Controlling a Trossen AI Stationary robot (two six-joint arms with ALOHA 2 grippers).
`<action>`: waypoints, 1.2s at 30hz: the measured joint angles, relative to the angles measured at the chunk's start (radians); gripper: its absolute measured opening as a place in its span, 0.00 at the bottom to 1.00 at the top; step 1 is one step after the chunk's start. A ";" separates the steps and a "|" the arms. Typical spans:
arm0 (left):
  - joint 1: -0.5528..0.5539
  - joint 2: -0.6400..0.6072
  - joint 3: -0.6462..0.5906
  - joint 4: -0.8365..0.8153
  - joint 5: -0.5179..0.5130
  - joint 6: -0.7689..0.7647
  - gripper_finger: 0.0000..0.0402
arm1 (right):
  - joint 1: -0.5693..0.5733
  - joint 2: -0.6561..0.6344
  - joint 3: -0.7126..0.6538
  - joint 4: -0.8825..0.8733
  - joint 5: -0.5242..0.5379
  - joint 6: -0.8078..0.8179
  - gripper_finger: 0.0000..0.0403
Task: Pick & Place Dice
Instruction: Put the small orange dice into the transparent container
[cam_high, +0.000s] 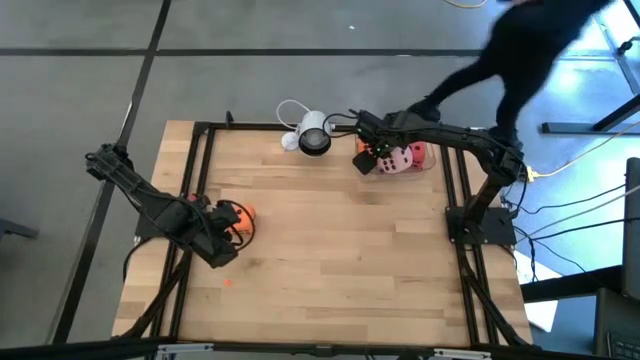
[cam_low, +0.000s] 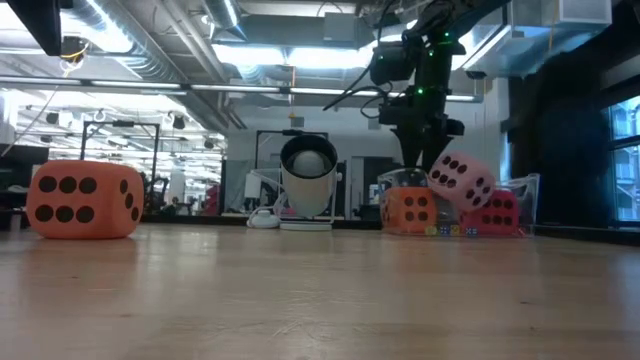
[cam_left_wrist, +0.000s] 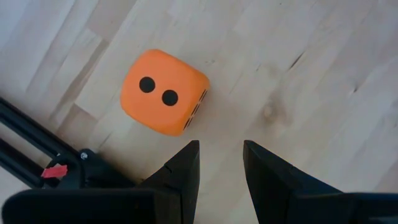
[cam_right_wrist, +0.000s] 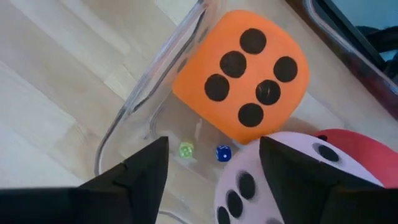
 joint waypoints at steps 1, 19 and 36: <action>-0.001 0.000 0.000 0.000 0.000 0.005 0.29 | 0.003 -0.002 0.000 0.000 0.000 0.000 0.61; -0.106 0.000 -0.291 0.426 0.189 0.005 0.29 | 0.127 -0.233 0.000 0.042 0.090 0.001 0.44; -0.302 0.121 -0.325 0.533 0.273 0.577 0.29 | 0.219 -0.290 0.000 0.042 0.082 0.150 0.39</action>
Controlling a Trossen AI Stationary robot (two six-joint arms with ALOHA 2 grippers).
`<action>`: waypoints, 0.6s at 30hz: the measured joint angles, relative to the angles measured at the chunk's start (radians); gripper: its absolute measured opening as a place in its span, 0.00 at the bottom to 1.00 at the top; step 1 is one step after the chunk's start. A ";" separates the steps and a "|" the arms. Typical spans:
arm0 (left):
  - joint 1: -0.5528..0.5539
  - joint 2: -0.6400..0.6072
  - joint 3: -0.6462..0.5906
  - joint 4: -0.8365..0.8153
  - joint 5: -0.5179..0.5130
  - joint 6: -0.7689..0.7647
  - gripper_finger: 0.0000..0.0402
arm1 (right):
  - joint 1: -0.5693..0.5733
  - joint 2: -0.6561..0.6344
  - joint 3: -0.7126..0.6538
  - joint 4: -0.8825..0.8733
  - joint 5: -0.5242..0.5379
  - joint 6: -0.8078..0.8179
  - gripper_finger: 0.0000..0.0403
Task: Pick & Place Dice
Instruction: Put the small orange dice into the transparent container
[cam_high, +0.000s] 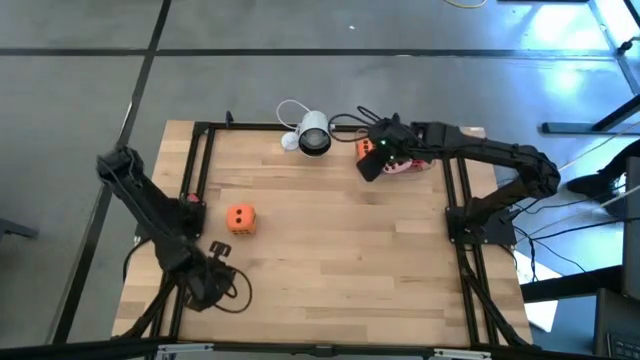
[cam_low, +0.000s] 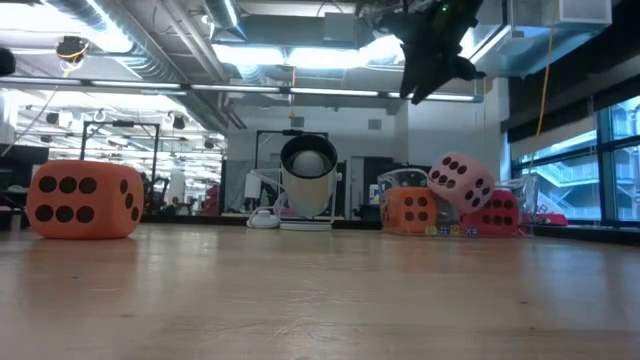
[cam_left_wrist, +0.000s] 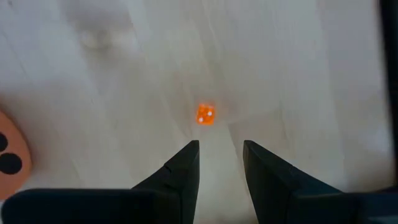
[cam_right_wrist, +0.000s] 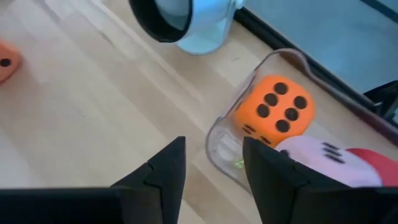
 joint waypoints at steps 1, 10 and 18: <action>-0.006 0.020 0.000 0.005 -0.003 0.011 0.29 | 0.009 0.000 0.000 0.000 0.001 0.011 0.39; -0.028 0.176 0.000 0.083 -0.027 0.038 0.42 | 0.074 0.000 0.000 0.000 0.056 0.069 0.39; -0.028 0.248 0.000 0.082 -0.003 0.036 0.52 | 0.108 0.001 0.000 0.000 0.069 0.090 0.39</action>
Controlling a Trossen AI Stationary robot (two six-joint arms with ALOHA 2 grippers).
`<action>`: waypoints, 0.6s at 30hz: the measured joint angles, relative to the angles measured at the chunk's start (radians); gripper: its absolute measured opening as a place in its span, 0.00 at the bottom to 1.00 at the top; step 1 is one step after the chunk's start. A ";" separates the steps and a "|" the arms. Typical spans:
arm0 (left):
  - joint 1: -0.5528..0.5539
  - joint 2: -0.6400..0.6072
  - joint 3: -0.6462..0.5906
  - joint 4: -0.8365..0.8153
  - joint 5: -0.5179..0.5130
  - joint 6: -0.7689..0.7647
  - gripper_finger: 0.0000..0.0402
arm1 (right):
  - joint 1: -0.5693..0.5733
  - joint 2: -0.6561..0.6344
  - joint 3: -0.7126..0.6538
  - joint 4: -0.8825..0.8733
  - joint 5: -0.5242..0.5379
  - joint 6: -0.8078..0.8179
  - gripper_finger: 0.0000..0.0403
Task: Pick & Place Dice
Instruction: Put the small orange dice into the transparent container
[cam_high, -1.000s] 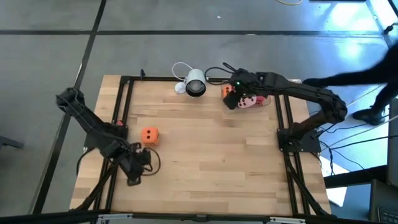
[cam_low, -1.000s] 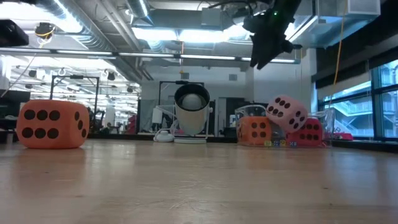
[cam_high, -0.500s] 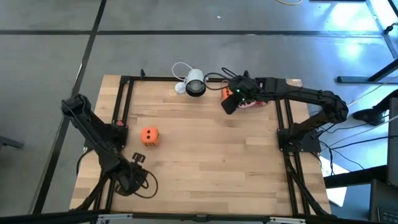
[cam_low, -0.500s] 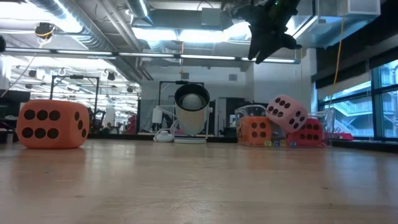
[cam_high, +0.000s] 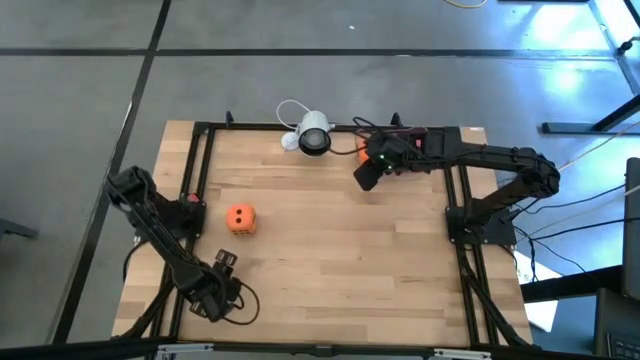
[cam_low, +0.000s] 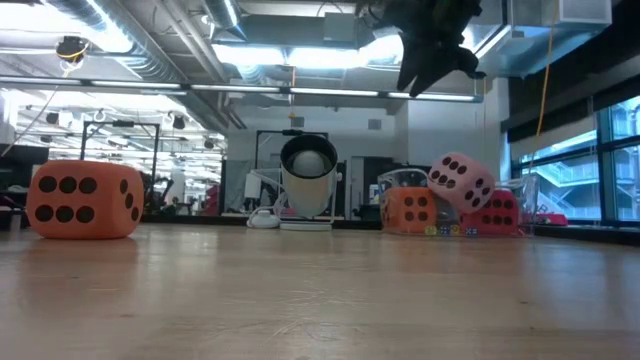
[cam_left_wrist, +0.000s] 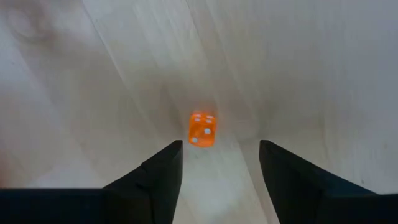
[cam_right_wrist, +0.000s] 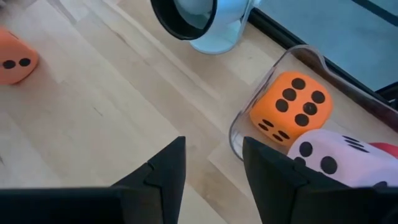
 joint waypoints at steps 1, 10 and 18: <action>0.000 0.005 0.000 0.000 -0.003 0.003 0.52 | 0.002 0.000 0.000 0.000 0.000 0.003 0.39; 0.000 0.013 0.000 0.003 -0.065 0.023 0.50 | 0.009 0.000 0.000 0.000 0.000 0.010 0.39; 0.000 0.013 0.000 0.037 -0.080 0.032 0.48 | 0.009 0.000 0.000 0.000 -0.002 0.010 0.39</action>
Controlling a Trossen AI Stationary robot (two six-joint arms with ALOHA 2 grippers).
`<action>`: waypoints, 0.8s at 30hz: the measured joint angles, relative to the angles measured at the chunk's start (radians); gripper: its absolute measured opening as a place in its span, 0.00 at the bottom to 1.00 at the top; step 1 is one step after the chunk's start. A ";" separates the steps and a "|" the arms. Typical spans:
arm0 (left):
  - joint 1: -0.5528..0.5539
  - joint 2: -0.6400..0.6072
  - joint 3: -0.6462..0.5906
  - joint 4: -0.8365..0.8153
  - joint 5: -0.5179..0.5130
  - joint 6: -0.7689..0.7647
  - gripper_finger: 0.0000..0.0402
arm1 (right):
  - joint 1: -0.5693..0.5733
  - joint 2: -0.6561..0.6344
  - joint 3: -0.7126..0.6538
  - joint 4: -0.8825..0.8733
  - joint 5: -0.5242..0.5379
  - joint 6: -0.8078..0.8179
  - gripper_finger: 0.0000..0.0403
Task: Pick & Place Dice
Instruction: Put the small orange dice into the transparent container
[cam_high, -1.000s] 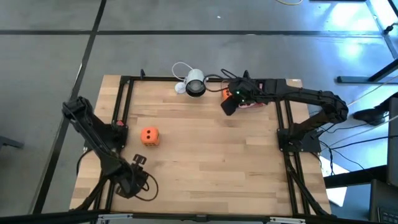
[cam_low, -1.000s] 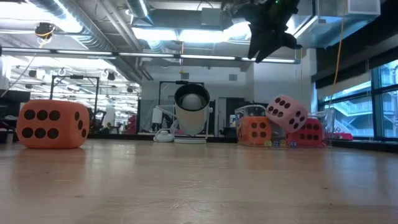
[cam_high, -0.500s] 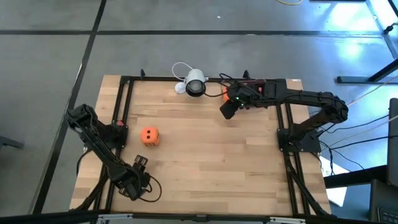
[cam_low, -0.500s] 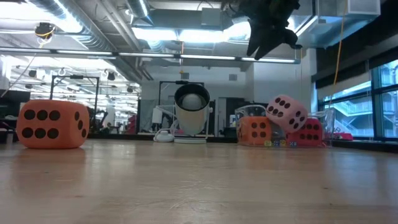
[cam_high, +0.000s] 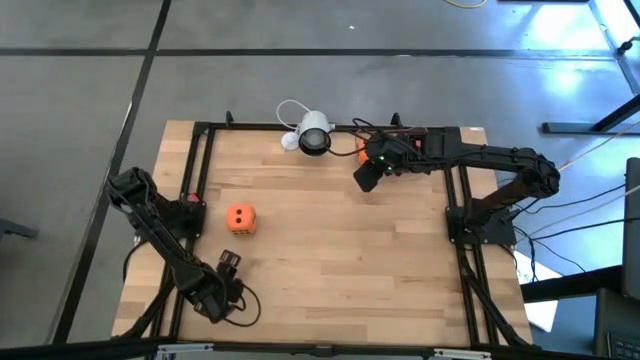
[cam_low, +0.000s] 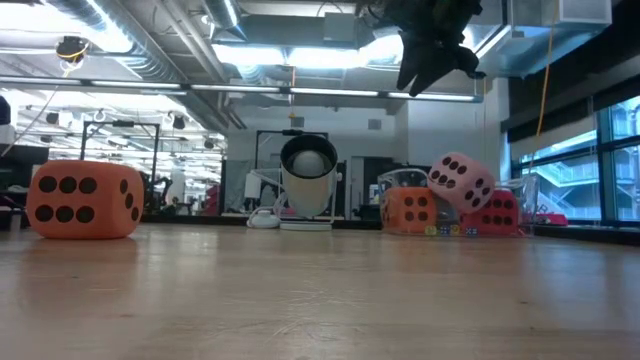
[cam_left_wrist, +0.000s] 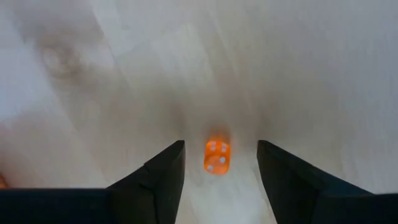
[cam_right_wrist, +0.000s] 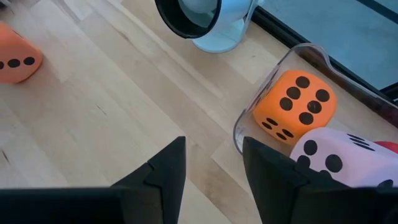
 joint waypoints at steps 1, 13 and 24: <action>0.000 0.000 0.000 0.009 0.000 0.009 0.48 | 0.000 0.000 0.000 0.000 0.000 0.000 0.39; 0.000 0.032 -0.043 0.026 0.027 -0.043 0.38 | 0.001 0.000 0.000 0.000 -0.044 0.008 0.39; -0.001 0.034 -0.044 0.029 0.029 0.012 0.16 | 0.001 0.000 0.000 0.000 -0.045 0.015 0.39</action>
